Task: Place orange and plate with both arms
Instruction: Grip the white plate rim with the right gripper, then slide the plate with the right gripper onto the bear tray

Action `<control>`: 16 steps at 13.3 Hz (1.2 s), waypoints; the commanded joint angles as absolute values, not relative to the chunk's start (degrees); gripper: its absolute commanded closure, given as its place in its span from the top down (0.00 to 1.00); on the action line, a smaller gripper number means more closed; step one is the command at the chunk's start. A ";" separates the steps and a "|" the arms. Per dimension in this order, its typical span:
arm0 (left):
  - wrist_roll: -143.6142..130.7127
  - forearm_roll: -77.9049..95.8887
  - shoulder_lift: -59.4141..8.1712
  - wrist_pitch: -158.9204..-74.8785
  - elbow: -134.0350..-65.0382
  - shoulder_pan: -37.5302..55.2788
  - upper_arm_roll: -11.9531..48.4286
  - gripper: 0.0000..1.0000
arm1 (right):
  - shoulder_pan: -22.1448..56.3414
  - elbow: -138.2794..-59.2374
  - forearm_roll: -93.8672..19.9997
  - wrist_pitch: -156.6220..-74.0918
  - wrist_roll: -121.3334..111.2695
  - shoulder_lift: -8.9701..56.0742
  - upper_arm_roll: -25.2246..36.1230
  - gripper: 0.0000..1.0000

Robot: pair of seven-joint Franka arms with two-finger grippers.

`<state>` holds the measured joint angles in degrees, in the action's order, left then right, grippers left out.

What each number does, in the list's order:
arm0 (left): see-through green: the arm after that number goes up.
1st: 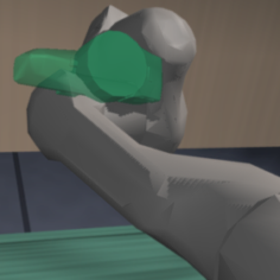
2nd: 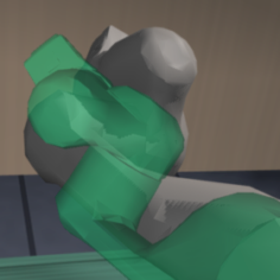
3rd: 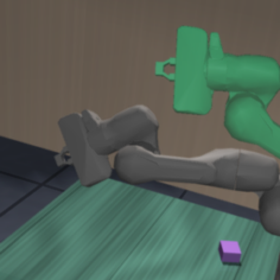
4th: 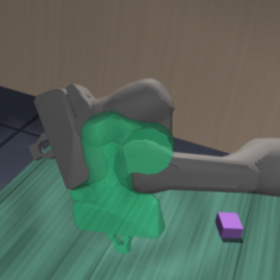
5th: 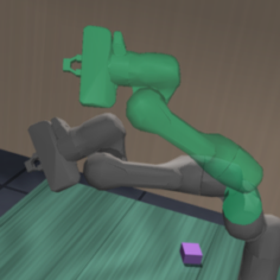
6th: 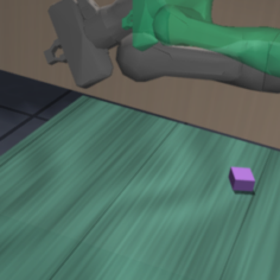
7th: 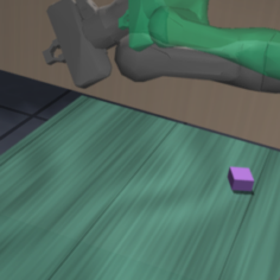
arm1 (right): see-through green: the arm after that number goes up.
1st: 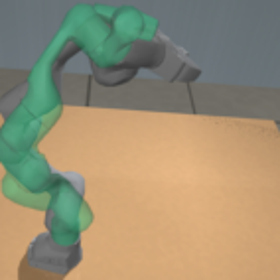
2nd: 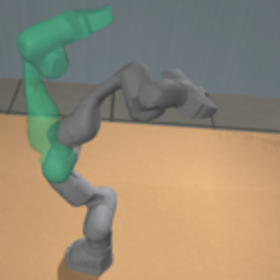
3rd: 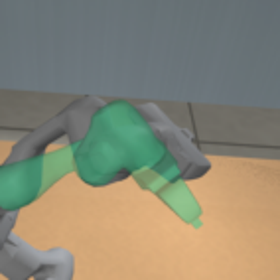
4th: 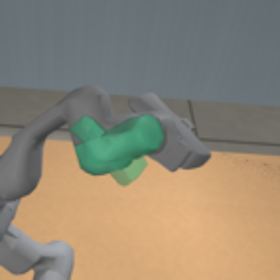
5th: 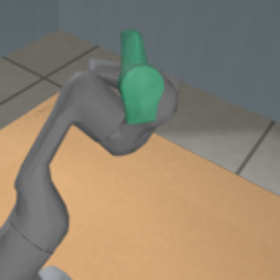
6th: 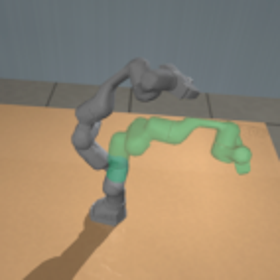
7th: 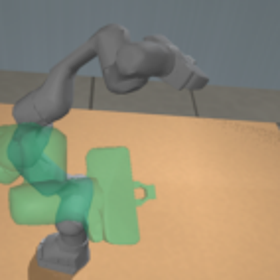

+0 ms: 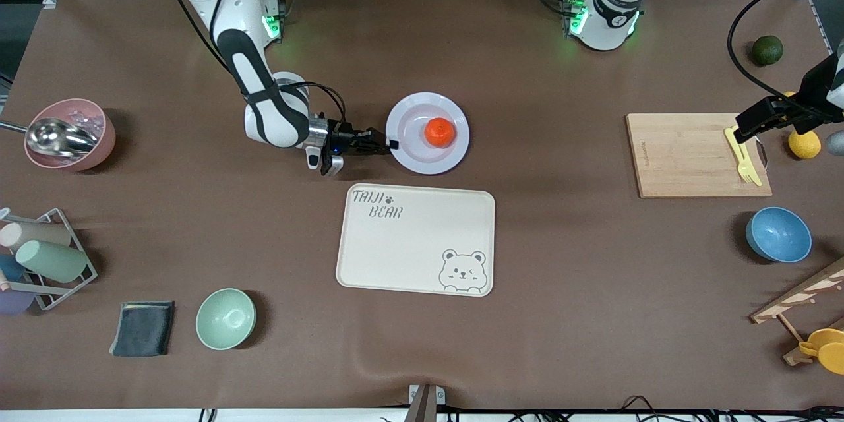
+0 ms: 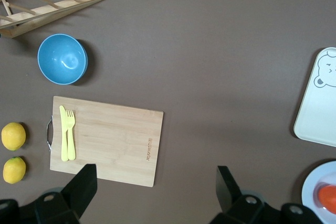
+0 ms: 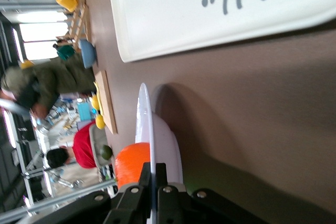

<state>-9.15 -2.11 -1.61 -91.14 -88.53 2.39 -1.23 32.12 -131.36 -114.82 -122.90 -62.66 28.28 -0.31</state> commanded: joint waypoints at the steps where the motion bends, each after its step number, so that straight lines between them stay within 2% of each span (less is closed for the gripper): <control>1: -7.91 -0.70 -0.88 -90.53 -89.03 2.90 -2.02 1.00 | 33.57 -131.40 -121.54 -123.93 -63.46 27.07 -1.58 0.00; 7: -7.91 -0.70 -1.05 -90.53 -89.03 2.99 -2.02 1.00 | 33.31 -131.05 -126.12 -123.49 -62.67 26.02 -2.02 0.00; 10: -7.91 -0.70 -1.05 -90.53 -89.03 2.99 -1.93 1.00 | 31.47 -130.87 -126.30 -122.43 -58.90 24.26 -1.76 0.00; 16: -7.91 -0.70 -1.67 -90.79 -89.03 3.16 -1.93 1.00 | 26.46 -127.98 -126.39 -122.52 -59.24 24.69 -1.67 0.00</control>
